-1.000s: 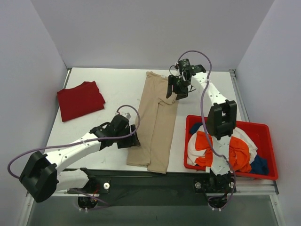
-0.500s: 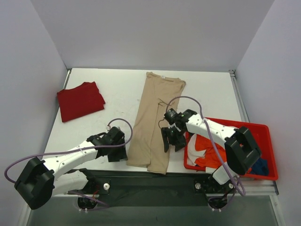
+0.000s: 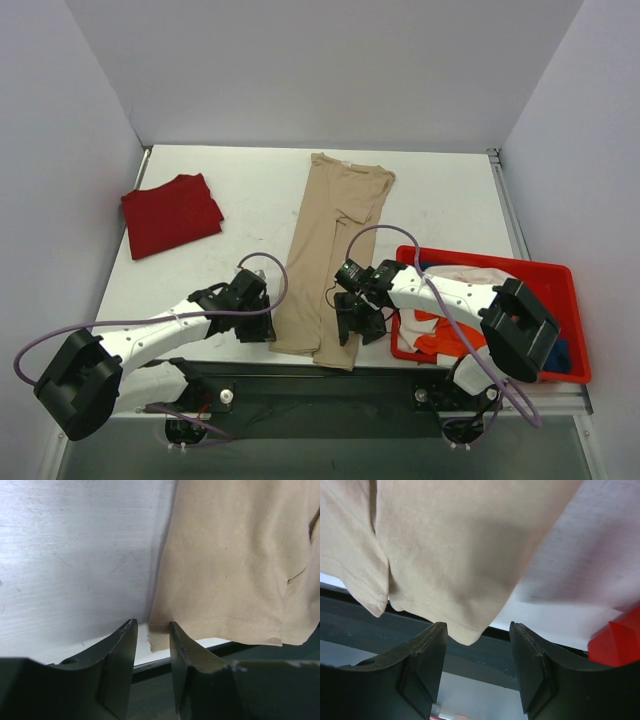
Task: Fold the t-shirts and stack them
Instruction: Grab the bottom of the folded rectangular tshirt with both arms
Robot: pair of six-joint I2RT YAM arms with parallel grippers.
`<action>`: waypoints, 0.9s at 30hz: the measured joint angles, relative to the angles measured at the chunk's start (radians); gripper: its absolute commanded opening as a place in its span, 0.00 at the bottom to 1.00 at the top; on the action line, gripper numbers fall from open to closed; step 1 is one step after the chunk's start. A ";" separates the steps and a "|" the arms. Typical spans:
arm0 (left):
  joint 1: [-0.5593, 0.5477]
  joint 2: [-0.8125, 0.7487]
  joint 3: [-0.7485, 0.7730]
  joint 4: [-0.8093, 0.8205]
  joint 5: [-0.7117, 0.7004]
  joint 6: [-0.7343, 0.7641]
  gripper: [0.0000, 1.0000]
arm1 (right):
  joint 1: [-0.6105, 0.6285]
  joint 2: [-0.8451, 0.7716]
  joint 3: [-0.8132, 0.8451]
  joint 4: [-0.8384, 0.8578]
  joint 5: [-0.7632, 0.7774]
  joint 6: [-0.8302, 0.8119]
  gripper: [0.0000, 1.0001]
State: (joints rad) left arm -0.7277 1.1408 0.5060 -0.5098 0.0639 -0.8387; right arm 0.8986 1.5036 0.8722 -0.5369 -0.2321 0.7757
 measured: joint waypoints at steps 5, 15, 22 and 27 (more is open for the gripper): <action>0.000 0.007 -0.003 0.013 0.025 0.023 0.40 | 0.038 0.002 -0.014 0.022 -0.001 0.042 0.51; 0.000 0.003 -0.015 0.028 0.063 0.039 0.40 | 0.099 0.018 -0.050 0.036 -0.004 0.121 0.48; 0.000 0.005 -0.016 0.027 0.072 0.044 0.36 | 0.104 0.046 -0.055 0.041 -0.008 0.142 0.45; 0.000 0.021 -0.016 0.031 0.090 0.055 0.28 | 0.104 0.085 -0.054 0.041 -0.024 0.141 0.41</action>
State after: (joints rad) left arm -0.7277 1.1618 0.4904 -0.4793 0.1539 -0.7837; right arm 1.0027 1.5890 0.8185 -0.4961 -0.2558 0.9169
